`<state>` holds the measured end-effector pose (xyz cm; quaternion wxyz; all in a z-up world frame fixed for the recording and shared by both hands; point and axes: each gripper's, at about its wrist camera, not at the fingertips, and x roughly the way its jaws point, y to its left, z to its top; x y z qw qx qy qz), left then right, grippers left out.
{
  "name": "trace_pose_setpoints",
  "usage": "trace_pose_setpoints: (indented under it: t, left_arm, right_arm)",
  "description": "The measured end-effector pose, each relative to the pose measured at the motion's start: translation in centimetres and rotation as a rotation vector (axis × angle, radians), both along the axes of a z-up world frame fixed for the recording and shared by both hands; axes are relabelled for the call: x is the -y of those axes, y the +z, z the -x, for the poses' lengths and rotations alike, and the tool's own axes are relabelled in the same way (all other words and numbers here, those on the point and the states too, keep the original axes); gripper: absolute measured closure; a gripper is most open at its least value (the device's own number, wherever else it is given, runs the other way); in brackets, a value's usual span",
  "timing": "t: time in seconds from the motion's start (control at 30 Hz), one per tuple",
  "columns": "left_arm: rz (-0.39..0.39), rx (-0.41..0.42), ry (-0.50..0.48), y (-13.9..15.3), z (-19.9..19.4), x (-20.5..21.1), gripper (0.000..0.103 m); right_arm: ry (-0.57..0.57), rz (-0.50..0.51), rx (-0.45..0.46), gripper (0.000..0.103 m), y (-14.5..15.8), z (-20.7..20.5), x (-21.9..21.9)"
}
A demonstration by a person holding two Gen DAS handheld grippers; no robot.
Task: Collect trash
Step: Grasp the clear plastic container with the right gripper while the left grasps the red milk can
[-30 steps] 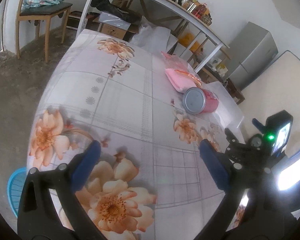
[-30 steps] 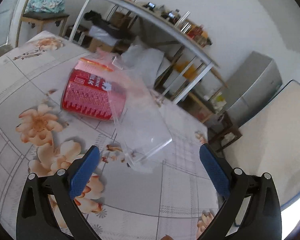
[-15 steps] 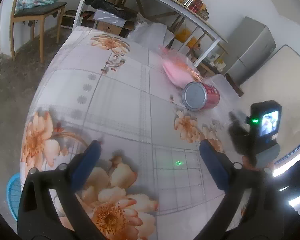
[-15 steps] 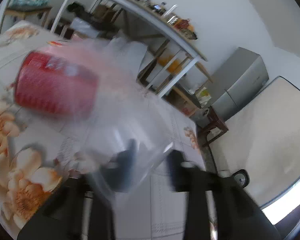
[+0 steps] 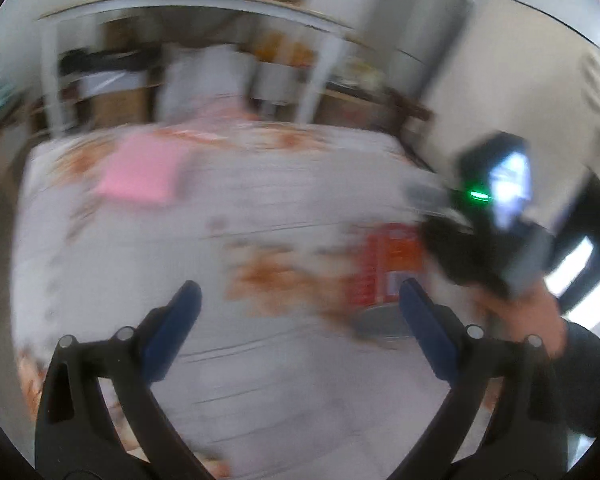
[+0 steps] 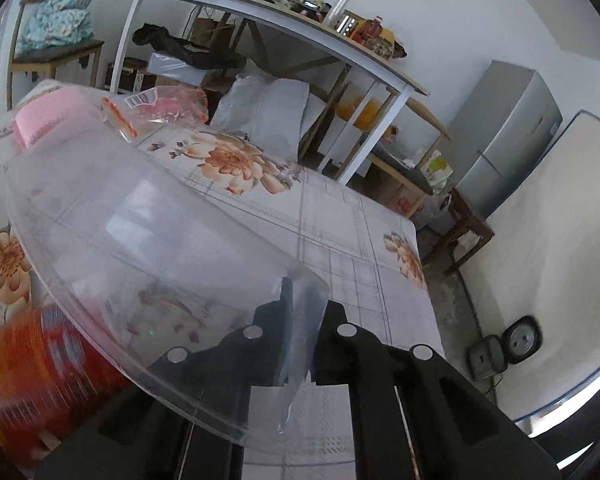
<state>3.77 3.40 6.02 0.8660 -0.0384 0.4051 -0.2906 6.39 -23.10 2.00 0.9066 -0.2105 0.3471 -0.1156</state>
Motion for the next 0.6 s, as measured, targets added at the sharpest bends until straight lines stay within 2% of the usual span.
trace_pose_setpoints:
  t: [0.03, 0.13, 0.3, 0.37, 0.47, 0.53, 0.6]
  left_arm:
    - [-0.021, -0.026, -0.051, 0.4, -0.5, 1.6, 0.008]
    - [-0.068, -0.126, -0.122, 0.2, -2.1, 5.1, 0.008]
    - [-0.142, -0.301, -0.206, -2.3, -4.0, 11.1, 0.007]
    - [-0.123, -0.332, -0.237, -2.9, -4.2, 12.7, 0.007]
    - [-0.154, -0.370, -0.287, -3.7, -3.5, 14.7, 0.007]
    - [-0.210, -0.413, -0.309, -4.7, -3.1, 15.9, 0.007]
    - [-0.286, -0.421, -0.322, -5.6, -2.4, 17.0, 0.008]
  right_arm:
    - [-0.002, -0.006, 0.000, 0.097, 0.0, 0.1, 0.4]
    - [-0.021, -0.056, -0.002, 0.098, 0.1, 0.6, 2.1]
    - [-0.061, -0.148, -0.011, 0.099, 0.2, 1.0, 5.0]
    - [-0.082, -0.174, -0.010, 0.100, 0.3, 1.2, 5.9]
    - [-0.113, -0.205, -0.008, 0.100, 0.3, 1.2, 7.6]
    - [-0.136, -0.224, -0.003, 0.101, 0.3, 1.4, 8.8]
    - [-0.147, -0.242, -0.001, 0.101, 0.3, 1.5, 9.7]
